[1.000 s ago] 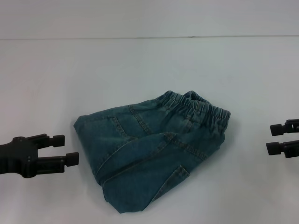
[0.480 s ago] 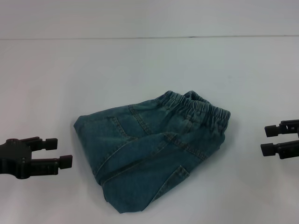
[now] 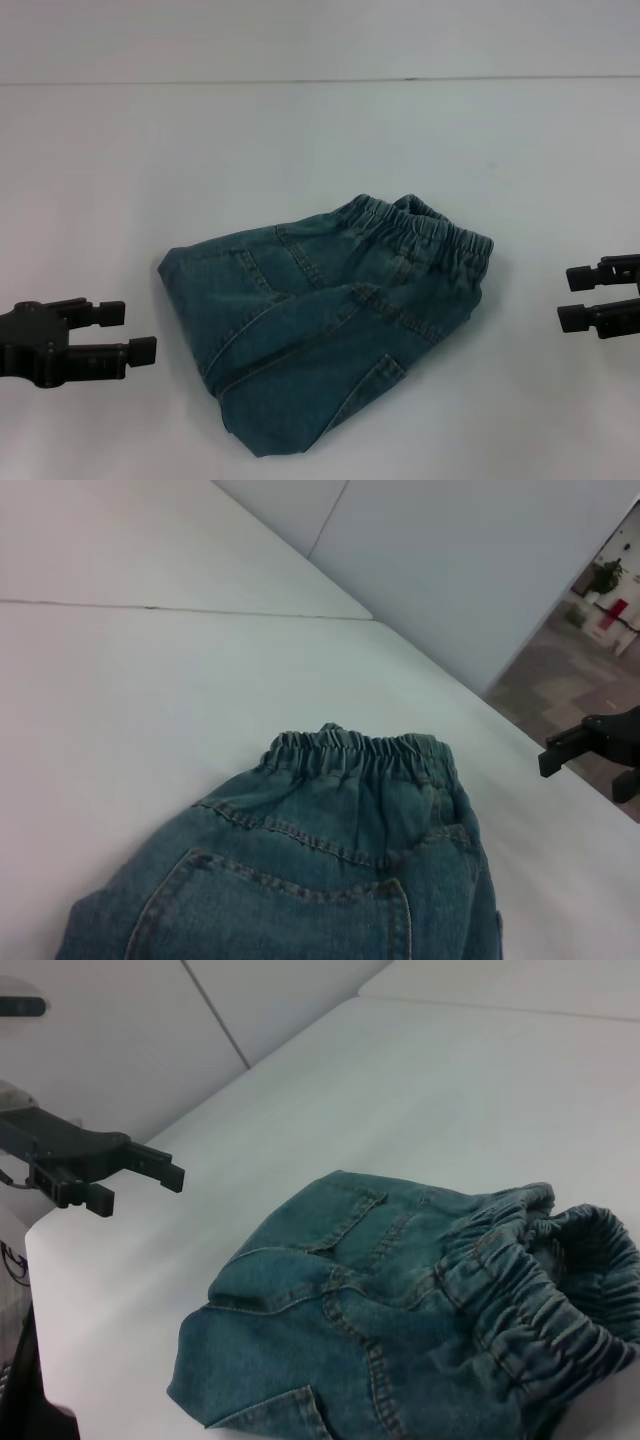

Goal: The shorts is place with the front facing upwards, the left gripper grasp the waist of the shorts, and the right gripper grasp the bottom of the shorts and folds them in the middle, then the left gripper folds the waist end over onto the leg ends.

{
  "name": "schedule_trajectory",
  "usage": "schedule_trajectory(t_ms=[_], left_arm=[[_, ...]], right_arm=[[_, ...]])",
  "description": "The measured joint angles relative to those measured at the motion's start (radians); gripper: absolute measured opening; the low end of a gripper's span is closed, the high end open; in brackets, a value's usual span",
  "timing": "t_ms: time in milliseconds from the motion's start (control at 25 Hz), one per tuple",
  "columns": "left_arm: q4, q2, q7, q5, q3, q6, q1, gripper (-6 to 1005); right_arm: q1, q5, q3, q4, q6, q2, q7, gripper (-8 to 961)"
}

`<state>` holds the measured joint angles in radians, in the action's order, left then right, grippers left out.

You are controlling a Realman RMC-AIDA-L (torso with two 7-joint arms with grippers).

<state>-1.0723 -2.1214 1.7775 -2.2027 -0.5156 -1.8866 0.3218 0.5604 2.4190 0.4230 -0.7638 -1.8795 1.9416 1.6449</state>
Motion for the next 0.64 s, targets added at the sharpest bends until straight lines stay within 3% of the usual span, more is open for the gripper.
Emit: schedule_trajectory(t_ms=[640], left_arm=[[0.000, 0.000, 0.028, 0.000, -0.003, -0.021, 0.012, 904]], right_arm=[[0.004, 0.002, 0.005, 0.003, 0.023, 0.007, -0.008, 844]])
